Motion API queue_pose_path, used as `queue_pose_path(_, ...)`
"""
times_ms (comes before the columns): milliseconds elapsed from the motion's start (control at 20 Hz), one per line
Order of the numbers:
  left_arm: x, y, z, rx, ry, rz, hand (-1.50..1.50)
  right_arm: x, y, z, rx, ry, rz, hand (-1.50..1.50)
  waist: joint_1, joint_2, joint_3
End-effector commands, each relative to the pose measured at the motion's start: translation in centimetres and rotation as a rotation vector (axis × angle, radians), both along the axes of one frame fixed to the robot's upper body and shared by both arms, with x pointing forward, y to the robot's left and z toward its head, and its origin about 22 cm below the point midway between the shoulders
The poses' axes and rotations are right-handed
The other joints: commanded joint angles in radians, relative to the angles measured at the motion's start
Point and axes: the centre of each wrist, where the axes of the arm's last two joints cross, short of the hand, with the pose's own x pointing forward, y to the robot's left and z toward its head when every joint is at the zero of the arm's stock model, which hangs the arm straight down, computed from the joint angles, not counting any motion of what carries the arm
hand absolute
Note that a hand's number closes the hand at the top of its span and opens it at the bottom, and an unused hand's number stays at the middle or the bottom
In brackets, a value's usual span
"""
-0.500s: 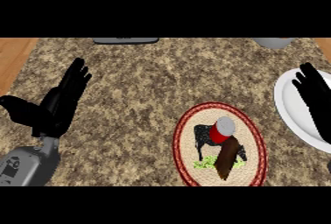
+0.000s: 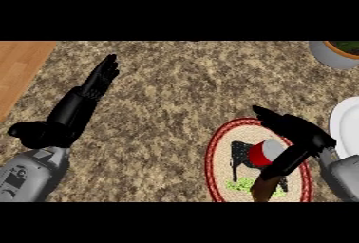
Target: Pick the can from the placemat and place it in the plate
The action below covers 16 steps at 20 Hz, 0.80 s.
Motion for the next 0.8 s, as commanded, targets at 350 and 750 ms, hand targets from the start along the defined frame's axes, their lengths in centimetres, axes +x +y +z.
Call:
queue_pose_path(350,0.4,0.3,-1.8,0.074,-0.015,-0.050,0.00,6.6,9.1,6.0,-0.461,-0.076,0.701,-1.50,-0.059,-0.024,-0.003)
queue_pose_path(750,-1.1,3.9,-2.6,0.060,-0.006,0.020,0.00,11.3,14.0,5.9,-0.549,0.171,0.807,-1.50,-0.115,-0.041,-0.004)
